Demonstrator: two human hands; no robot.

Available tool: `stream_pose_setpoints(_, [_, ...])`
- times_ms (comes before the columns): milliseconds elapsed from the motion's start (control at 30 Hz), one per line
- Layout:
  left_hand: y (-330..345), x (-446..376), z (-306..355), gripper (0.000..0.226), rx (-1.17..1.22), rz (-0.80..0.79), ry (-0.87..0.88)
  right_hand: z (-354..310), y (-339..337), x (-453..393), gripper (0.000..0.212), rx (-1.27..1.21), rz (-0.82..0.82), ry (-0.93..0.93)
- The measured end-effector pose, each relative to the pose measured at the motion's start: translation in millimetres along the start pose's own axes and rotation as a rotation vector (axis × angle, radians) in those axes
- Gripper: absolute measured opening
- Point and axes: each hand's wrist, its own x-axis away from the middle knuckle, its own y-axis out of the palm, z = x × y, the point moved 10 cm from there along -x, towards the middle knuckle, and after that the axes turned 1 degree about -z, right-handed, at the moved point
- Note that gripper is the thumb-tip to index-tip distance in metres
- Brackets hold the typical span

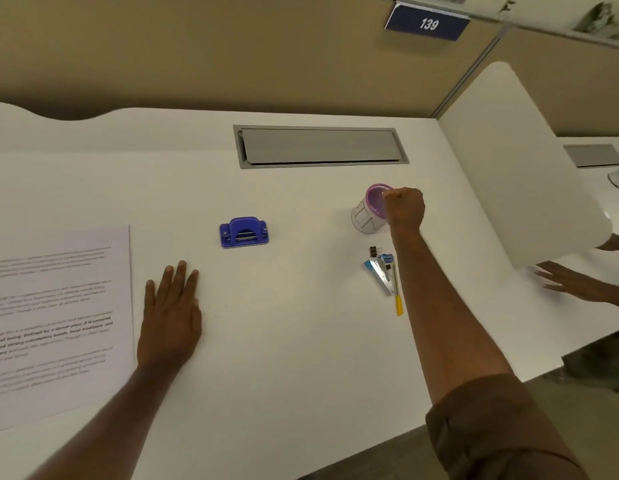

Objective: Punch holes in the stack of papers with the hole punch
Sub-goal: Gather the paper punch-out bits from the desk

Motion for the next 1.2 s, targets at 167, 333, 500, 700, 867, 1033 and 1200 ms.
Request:
stream_pose_setpoints(167, [-3,-1,2,0.062,-0.001,-0.022,-0.008,6,1,-12,0.027,0.082,-0.002,0.014])
stream_pose_setpoints(333, [-1,-1,0,0.061,-0.006,-0.023,-0.009,-2,-5,-10,0.032,0.128,0.011,-0.022])
stream_pose_setpoints(500, [-1,0,-1,0.060,0.000,-0.016,-0.005,-2,-8,-13,0.030,0.132,-0.015,0.003])
stream_pose_setpoints(700, [-2,2,0,0.058,-0.009,0.003,-0.003,-10,-18,-11,0.025,0.127,-0.014,-0.033])
stream_pose_setpoints(867, [-6,2,1,0.057,-0.003,0.000,-0.008,-24,-22,6,0.020,-0.033,-0.013,-0.092])
stream_pose_setpoints(1033, [-4,3,1,0.056,-0.004,0.009,-0.004,-61,13,85,0.012,-0.110,-0.071,-0.381])
stream_pose_setpoints(1200, [-3,3,-1,0.056,0.003,0.022,0.000,-39,116,216,0.018,0.111,-0.433,-0.586])
